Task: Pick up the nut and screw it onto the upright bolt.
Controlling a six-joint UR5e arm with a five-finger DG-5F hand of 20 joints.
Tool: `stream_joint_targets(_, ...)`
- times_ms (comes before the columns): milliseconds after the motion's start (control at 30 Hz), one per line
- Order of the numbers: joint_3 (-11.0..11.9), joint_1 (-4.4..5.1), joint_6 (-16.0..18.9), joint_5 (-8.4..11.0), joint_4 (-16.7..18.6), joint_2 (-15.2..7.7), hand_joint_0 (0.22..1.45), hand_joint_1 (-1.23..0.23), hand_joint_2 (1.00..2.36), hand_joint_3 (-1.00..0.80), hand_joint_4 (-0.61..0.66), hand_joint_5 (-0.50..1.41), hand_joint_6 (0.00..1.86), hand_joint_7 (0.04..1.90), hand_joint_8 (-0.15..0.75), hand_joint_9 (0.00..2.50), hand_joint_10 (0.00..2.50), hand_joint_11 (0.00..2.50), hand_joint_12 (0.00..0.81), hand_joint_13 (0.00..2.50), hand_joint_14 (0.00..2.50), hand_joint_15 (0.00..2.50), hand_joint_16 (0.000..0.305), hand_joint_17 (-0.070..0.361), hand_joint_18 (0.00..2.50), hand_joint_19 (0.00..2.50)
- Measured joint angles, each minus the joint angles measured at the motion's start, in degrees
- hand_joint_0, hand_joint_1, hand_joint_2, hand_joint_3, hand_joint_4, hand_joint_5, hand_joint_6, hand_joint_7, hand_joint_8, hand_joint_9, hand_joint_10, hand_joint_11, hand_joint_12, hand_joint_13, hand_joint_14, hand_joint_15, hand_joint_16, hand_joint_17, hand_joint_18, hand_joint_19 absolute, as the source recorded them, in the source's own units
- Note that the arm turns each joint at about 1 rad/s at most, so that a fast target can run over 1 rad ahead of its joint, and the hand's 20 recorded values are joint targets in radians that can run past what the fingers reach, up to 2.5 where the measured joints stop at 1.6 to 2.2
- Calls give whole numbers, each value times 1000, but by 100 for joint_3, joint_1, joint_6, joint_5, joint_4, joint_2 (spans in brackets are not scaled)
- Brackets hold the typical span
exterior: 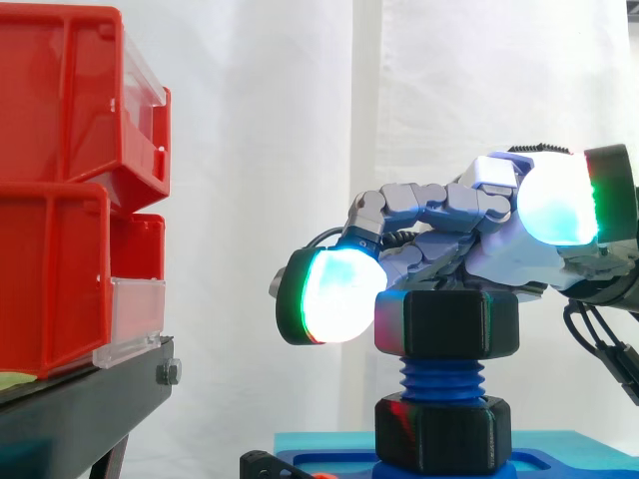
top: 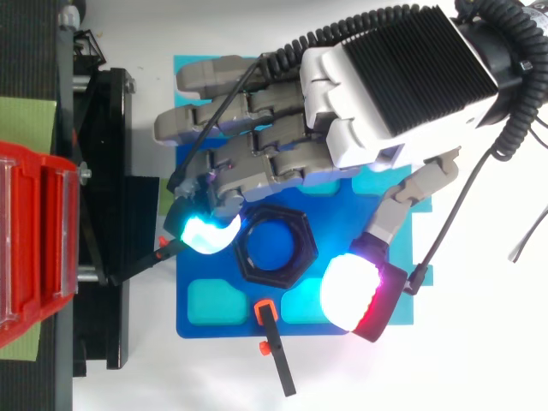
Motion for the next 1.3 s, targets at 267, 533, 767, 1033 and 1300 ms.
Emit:
stream_joint_targets(267,1,-30,2,0,10,0,440,-258,1000,-500,242,-91,785,1183,331,660,0,0,345,545,0,0,37,83,209,0)
stream_joint_targets(533,2,-94,8,-60,100,0,456,-293,1000,-500,185,-35,772,1184,320,940,0,0,302,741,0,0,30,67,424,0)
stream_joint_targets(767,1,-186,9,-155,158,0,468,-309,1000,-500,84,-3,776,1125,279,1224,0,0,247,974,3,67,25,57,665,0)
stream_joint_targets(1033,2,-292,9,-244,161,0,474,-325,1000,-500,53,21,779,1080,195,1509,3,88,202,1167,3,95,19,43,897,90)
stream_joint_targets(1300,80,-331,15,-279,159,7,464,-301,1000,-500,94,13,723,1169,264,1449,3,106,229,1121,3,90,24,54,848,61)
